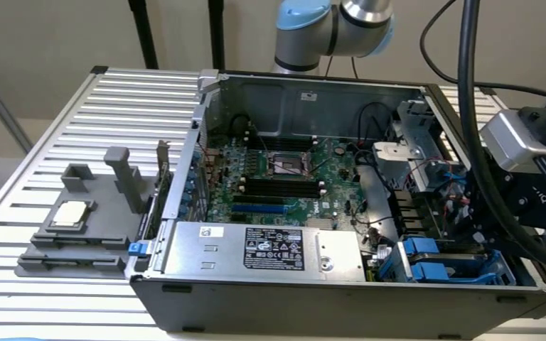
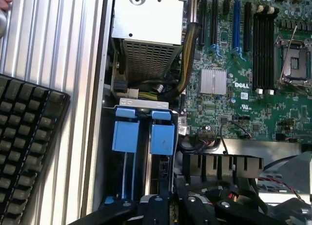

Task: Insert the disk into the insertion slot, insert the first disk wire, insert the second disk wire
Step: 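Insert the first disk wire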

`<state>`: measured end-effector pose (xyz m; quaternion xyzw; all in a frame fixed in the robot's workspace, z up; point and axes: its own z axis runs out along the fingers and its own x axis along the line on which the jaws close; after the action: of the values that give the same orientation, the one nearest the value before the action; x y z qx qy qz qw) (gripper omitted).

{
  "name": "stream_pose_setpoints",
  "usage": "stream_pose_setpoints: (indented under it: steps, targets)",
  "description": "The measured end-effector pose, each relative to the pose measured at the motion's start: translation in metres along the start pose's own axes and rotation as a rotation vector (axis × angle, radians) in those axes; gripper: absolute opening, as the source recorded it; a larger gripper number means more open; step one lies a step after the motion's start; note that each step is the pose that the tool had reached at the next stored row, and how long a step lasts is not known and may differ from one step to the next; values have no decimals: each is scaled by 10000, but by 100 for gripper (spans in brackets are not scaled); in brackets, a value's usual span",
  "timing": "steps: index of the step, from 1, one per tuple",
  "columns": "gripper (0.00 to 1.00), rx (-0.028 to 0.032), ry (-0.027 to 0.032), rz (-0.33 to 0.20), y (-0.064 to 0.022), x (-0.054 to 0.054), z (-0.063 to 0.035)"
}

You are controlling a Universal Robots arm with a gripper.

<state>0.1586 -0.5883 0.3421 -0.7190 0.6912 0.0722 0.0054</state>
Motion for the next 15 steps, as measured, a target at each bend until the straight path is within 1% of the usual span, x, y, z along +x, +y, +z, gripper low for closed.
stream_pose_setpoints:
  steps: [2, 3, 4, 6, 7, 8, 9, 11, 15]
  targets:
    - [17, -29, 41, 76, -16, 1, 2]
    - [17, -69, 67, 103, -22, 1, 3]
    - [17, -136, 96, 127, -26, 1, 3]
    - [17, -299, 148, 164, -35, 2, 3]
    - [17, -372, 164, 175, -42, 1, 2]
    - [17, -424, 175, 183, -54, 1, 3]
    - [17, -460, 190, 189, -68, 1, 2]
    - [17, -504, 233, 205, -94, 1, 0]
    - [17, -611, 381, 248, -114, 1, 2]
